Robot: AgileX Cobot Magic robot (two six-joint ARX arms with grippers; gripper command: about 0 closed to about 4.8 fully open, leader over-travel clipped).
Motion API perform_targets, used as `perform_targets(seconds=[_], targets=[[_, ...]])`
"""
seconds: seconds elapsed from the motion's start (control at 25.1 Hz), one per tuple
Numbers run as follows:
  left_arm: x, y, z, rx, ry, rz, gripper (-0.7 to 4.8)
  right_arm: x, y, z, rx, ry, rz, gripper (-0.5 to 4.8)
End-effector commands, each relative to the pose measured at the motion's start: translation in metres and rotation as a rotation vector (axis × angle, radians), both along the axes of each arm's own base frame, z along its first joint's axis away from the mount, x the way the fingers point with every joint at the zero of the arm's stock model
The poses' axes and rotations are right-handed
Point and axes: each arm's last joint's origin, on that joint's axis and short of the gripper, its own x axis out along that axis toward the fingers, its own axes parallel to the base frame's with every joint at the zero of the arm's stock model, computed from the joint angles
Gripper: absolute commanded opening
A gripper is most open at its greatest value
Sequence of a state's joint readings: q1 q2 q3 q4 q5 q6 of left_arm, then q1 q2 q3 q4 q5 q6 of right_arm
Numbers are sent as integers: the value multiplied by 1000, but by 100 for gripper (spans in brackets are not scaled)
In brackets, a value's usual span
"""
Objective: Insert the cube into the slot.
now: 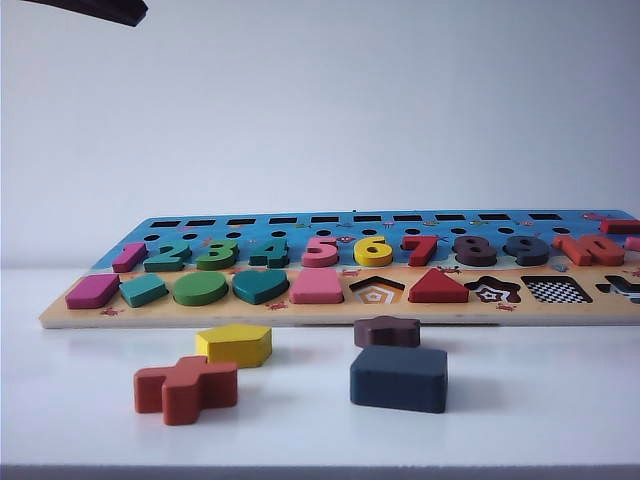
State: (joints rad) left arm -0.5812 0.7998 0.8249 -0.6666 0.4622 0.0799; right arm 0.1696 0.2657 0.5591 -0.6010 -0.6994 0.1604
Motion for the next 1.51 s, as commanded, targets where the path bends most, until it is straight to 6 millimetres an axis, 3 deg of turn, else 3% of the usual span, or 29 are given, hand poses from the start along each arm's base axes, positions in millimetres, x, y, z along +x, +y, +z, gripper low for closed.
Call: perform_targets(seconds=[0.04, 0.32, 0.6, 0.8, 0.92, 1.15, 1.51], targets=[[1, -1, 2, -11, -11, -3, 10, 9, 1, 12, -80, -56, -62, 186], [1, -1, -3, -6, -3, -3, 10, 28, 6, 32, -156, 7, -81, 186], [2, -1, -6, -7, -5, -2, 10, 37, 23, 23, -331, 169, 105, 186], [4, -2, -4, -28, -36, -1, 10, 42, 46, 17, -505, 181, 254, 247], [4, -2, -4, -26, -32, 3, 10, 43, 77, 13, -649, 146, 389, 315], [4, -2, -4, -26, -31, 3, 10, 41, 110, 6, -773, 126, 463, 324], [4, -2, -4, -26, -32, 2, 10, 47, 139, -17, -822, 223, 520, 323]])
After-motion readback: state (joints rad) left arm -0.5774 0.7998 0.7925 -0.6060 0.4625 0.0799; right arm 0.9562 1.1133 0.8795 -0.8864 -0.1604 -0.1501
